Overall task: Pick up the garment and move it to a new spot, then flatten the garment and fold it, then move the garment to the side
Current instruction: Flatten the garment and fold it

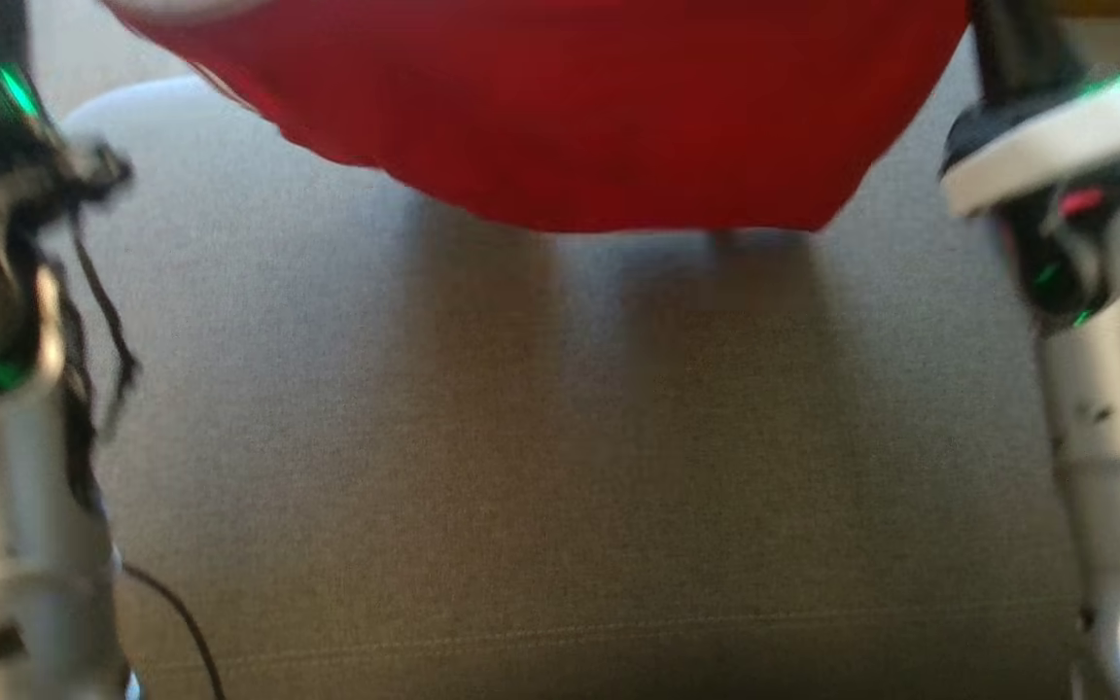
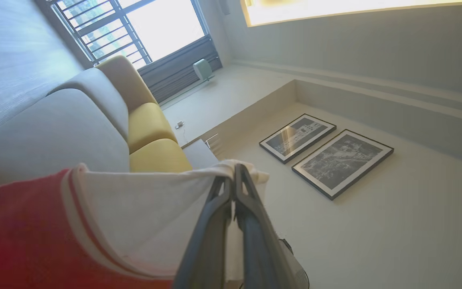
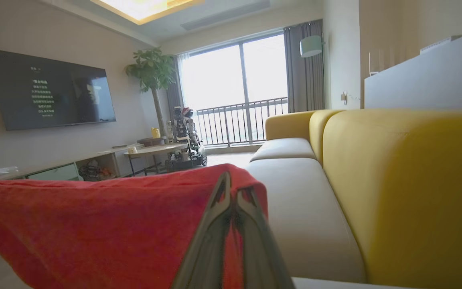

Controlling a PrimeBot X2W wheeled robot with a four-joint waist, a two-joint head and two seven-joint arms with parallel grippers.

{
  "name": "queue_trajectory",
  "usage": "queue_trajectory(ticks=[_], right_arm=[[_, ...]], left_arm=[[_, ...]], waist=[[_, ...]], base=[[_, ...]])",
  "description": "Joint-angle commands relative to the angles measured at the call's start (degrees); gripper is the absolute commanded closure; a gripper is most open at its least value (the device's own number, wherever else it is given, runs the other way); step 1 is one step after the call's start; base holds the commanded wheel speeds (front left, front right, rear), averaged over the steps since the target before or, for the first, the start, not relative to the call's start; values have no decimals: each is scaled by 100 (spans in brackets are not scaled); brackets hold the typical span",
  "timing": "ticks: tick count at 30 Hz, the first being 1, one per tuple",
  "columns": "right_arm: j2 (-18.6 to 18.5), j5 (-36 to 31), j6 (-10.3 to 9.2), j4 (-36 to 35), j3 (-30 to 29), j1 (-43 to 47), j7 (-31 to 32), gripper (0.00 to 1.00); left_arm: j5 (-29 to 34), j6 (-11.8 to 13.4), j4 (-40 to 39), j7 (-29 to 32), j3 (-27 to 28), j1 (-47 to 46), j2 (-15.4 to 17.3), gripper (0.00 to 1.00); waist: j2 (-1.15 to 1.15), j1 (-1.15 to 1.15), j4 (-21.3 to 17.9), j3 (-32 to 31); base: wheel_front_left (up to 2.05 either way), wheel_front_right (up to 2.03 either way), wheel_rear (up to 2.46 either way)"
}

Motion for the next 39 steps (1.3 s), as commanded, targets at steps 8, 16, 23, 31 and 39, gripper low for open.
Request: queue_trajectory(ticks=[8,16,23,31,39], right_arm=[[-359,650,-1,-618,-88,-1220,1300,100],[-448,1014,-1,-743,-390,-1637,2008,100],[-192,756,-1,-333,-322,-2277,2095,100],[33,101,-1,700,122,-3773,1487,100],[37,-456,-1,1417,130,-5031,137,100]], left_arm=[[311,253,808,0,150,-2218,505,100],[541,179,1654,23,-51,-3175,657,100],[999,132,2141,226,-499,-3611,964,100],[2033,-356,3137,181,-1323,-4952,1450,100],[3083,-1406,3768,-757,-2064,-6402,1529,100]], waist=[[0,0,-24,-379],[0,0,-85,-292],[0,0,-261,406],[0,0,-428,1947],[0,0,-218,3044]], base=[[0,0,0],[0,0,0],[0,0,0],[0,0,0],[0,0,0]])
